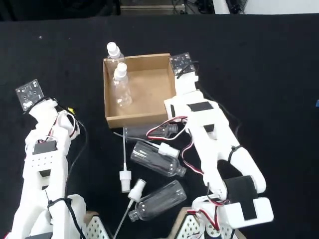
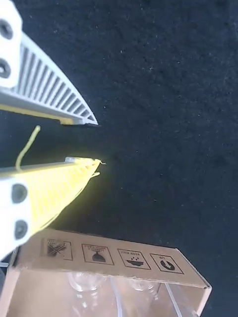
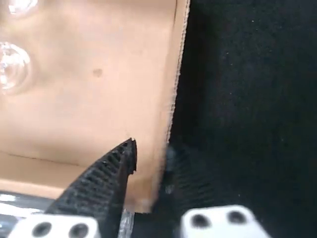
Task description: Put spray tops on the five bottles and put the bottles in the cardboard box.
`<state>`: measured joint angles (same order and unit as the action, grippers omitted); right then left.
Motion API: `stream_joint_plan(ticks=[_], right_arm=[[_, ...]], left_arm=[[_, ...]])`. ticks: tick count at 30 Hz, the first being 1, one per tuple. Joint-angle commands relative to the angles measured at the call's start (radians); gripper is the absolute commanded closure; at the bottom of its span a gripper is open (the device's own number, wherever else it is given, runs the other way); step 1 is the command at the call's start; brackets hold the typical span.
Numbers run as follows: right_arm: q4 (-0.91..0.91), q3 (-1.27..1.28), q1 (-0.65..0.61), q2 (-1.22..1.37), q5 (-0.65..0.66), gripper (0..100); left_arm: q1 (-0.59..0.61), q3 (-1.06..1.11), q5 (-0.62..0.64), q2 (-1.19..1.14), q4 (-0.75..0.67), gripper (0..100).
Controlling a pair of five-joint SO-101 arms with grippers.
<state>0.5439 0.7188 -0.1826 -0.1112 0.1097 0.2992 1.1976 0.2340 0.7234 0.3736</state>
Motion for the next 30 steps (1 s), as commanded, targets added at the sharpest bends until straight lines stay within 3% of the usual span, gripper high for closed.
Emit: stream_joint_plan(ticks=[1,24,30], right_arm=[[-0.029,-0.028,-0.021,-0.015,0.008,98.8],[0.055,0.033,-0.021,-0.148,0.031,98.8],[0.055,0.033,-0.021,-0.148,0.071,98.8]], left_arm=[[0.012,-0.008,0.006,0.003,-0.023,90],[0.004,-0.007,0.006,0.003,-0.02,90],[-0.122,-0.042,-0.097,0.003,0.048,90]])
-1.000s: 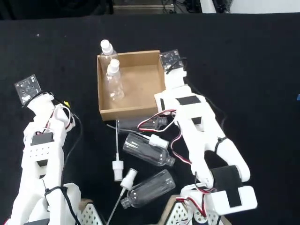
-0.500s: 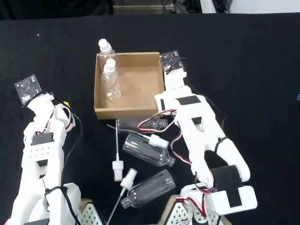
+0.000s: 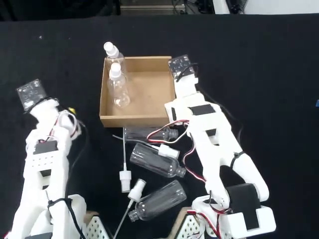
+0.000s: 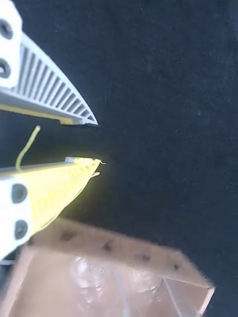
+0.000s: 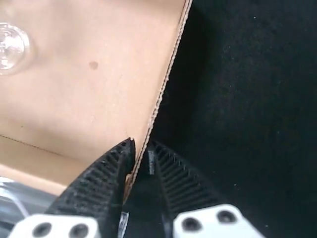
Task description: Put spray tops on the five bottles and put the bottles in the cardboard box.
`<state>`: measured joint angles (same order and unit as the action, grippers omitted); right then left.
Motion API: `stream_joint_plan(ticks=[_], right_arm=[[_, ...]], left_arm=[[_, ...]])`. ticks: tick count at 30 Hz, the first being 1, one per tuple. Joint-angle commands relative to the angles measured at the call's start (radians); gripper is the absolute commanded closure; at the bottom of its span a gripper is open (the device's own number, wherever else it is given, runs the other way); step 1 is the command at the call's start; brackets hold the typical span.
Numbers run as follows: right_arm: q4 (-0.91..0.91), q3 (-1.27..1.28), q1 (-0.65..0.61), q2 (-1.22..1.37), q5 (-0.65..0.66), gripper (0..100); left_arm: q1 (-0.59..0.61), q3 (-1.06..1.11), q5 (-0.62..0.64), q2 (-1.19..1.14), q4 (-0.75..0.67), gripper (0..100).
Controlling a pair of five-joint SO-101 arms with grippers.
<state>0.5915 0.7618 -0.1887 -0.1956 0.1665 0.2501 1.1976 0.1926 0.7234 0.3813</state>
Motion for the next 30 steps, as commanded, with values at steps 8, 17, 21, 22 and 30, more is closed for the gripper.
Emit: stream_joint_plan(ticks=[8,17,21,22,30], right_arm=[[0.008,-0.01,-0.015,-0.062,0.014,98.8],[0.006,-0.01,-0.015,-0.062,0.014,98.8],[0.006,-0.01,-0.015,-0.062,0.015,98.8],[0.006,-0.01,-0.015,-0.062,0.015,98.8],[0.006,-0.01,-0.015,-0.062,0.015,98.8]], left_arm=[[-0.148,-0.171,-0.066,0.003,0.242,90],[-0.17,-0.225,-0.101,0.002,0.245,80],[-0.208,-0.242,-0.101,0.002,0.233,80],[-0.216,-0.251,-0.101,0.0,0.233,80],[-0.226,-0.387,-0.101,-0.25,0.233,80]])
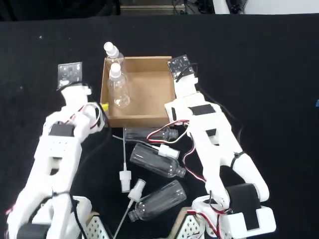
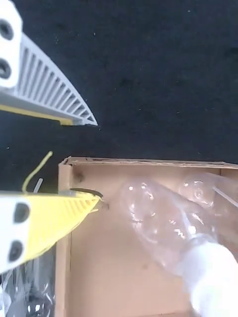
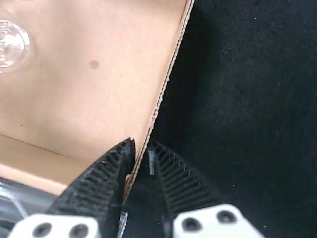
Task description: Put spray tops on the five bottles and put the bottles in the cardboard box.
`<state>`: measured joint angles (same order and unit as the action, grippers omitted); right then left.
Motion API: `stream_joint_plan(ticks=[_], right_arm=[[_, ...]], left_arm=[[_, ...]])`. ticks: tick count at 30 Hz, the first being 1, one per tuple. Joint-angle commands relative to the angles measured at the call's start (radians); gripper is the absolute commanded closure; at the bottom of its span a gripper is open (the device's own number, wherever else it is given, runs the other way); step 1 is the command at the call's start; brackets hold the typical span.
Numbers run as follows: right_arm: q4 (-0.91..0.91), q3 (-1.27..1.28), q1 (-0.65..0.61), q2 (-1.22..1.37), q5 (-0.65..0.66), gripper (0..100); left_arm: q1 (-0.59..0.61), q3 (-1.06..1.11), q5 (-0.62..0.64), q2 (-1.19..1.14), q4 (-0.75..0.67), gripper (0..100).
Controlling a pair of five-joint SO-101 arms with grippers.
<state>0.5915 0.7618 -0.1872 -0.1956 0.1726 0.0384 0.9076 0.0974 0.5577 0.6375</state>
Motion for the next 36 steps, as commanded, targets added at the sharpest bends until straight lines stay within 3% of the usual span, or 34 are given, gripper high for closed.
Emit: stream_joint_plan(ticks=[1,6,13,19,36], right_arm=[[0.006,-0.01,-0.017,-0.062,0.009,98.8],[0.002,-0.01,-0.017,-0.062,0.009,98.7],[-0.003,-0.004,-0.023,-0.059,0.009,98.7],[-0.08,0.008,-0.023,0.001,0.009,98.7],[-0.023,0.008,-0.023,-0.031,0.009,98.8]], left_arm=[[-0.015,-0.113,-0.005,-0.12,-0.023,80],[-0.018,-0.136,-0.005,-0.161,-0.021,81],[-0.074,-0.073,-0.005,-0.164,-0.052,97],[-0.077,-0.028,-0.005,-0.161,-0.087,97],[-0.081,-0.05,-0.005,-0.161,-0.021,97]])
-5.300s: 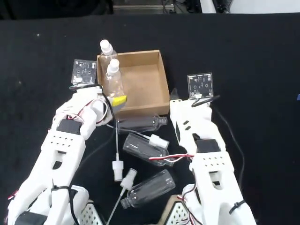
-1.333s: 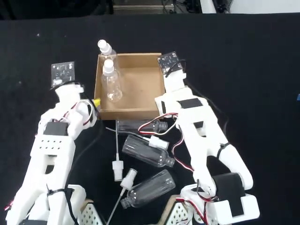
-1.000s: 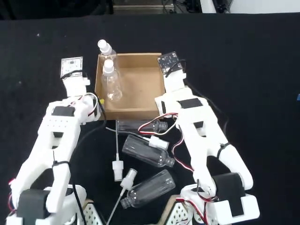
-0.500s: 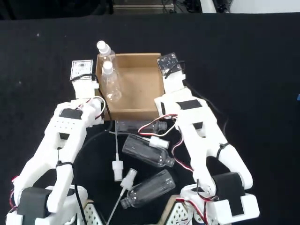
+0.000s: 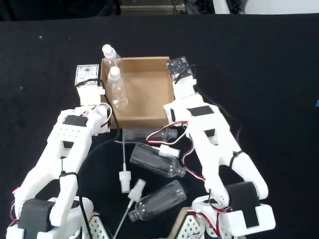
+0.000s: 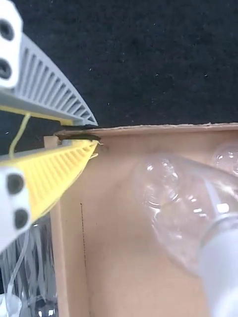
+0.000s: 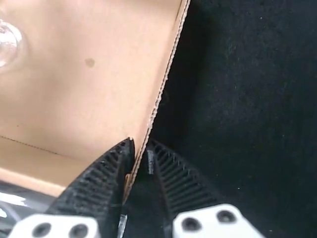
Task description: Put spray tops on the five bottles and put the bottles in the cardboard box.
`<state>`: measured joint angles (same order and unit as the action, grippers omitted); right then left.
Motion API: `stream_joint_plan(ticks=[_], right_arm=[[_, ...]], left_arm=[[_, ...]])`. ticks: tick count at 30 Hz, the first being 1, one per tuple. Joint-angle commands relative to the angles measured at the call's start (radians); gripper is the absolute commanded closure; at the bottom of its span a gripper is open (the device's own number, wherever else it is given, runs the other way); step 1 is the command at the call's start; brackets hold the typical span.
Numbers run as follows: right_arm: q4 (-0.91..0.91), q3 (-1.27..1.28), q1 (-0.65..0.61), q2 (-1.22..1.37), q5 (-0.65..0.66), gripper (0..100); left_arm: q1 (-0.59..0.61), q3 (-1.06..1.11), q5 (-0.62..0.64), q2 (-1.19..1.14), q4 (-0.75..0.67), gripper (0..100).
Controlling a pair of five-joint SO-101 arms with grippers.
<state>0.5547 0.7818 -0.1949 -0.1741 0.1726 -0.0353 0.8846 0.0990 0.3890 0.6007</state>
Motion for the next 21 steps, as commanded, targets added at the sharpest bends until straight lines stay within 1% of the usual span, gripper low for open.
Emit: stream_joint_plan(ticks=[1,2,7,9,17,21], right_arm=[[0.014,-0.012,-0.015,-0.056,0.009,98.8],[0.017,-0.01,-0.014,-0.059,0.009,98.8],[0.066,-0.038,-0.009,-0.059,0.009,98.7],[0.066,-0.038,-0.011,-0.059,0.009,98.7],[0.072,-0.039,-0.015,-0.059,0.008,98.2],[0.072,-0.038,-0.015,-0.059,0.008,89.4]], left_arm=[[-0.007,-0.027,-0.006,0.009,0.017,97],[-0.007,-0.028,-0.006,0.009,0.023,97],[-0.005,-0.079,-0.003,0.057,0.144,97],[-0.004,-0.062,0.017,0.091,0.144,97],[0.001,-0.03,0.014,0.13,0.141,96],[0.005,-0.027,0.014,0.13,0.143,96]])
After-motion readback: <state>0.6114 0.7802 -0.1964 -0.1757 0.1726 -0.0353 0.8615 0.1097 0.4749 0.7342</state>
